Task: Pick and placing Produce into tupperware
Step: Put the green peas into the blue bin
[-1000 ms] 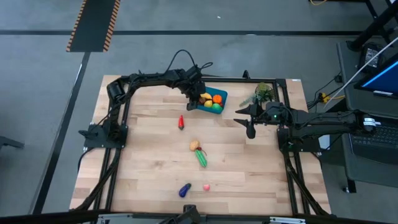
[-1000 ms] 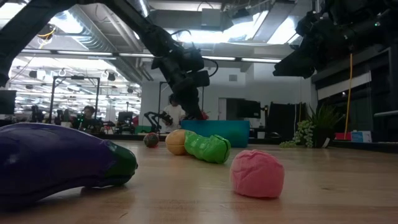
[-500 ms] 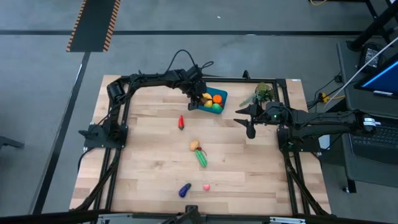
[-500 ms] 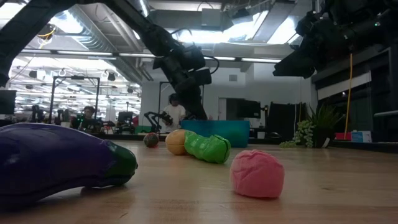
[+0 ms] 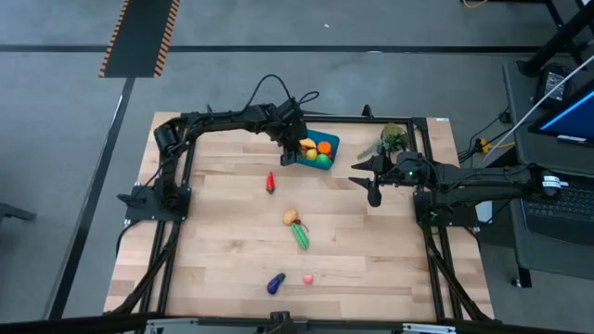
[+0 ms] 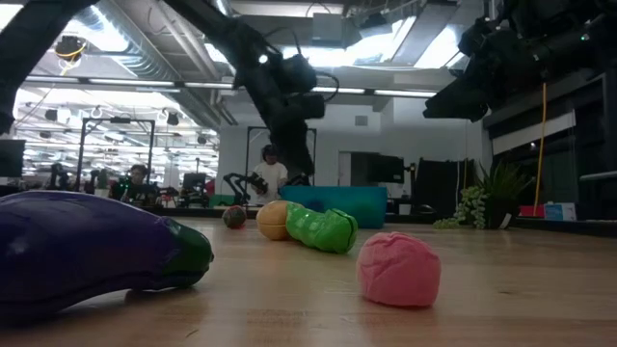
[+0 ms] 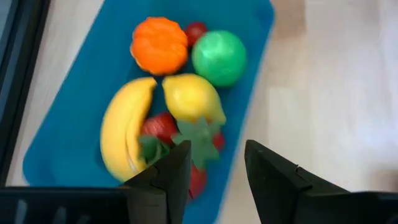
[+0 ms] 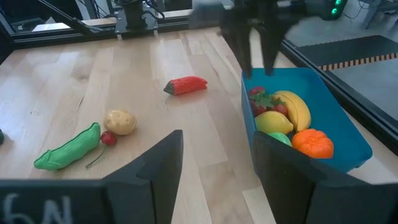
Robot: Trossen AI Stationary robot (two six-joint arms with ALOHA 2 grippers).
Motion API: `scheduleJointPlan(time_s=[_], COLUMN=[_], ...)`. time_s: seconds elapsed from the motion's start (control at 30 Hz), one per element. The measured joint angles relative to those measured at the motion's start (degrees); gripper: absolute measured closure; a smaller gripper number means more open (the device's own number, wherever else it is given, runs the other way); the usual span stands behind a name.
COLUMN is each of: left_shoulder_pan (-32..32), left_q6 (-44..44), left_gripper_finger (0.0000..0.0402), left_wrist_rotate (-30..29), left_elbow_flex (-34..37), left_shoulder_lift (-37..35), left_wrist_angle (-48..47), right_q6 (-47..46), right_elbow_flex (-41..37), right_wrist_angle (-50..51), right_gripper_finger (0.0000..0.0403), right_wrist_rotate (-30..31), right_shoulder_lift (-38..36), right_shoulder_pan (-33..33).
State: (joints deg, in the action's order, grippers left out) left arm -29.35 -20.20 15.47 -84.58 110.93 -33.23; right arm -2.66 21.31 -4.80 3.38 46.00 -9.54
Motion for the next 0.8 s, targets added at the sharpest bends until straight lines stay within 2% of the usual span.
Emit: scheduleJointPlan(time_s=[0.2,0.43,0.57,0.8], left_shoulder_pan=[0.7,3.5,4.8,7.0], left_q6=[2.6,3.8,4.3,9.5], left_gripper_finger=[0.0262,0.0253,0.0253,0.0262], left_wrist_rotate=[0.1,0.1,0.2,-0.4], left_elbow_flex=[0.0,3.4,10.3,28.4], left_shoulder_lift=[-5.9,-14.9,-22.2,-36.2], left_wrist_angle=[-8.1,-5.4,0.2,12.5], right_q6=[0.1,0.1,-1.3,-4.7], right_elbow_flex=[0.0,0.0,0.0,0.0], right_wrist_angle=[0.0,0.0,-0.1,-0.1], right_gripper_finger=[0.0207,0.0207,0.0207,0.0207], right_wrist_rotate=[0.0,0.0,0.0,-0.5], right_shoulder_lift=[0.0,0.0,0.0,1.7], right_shoulder_pan=[0.0,0.0,0.0,0.1])
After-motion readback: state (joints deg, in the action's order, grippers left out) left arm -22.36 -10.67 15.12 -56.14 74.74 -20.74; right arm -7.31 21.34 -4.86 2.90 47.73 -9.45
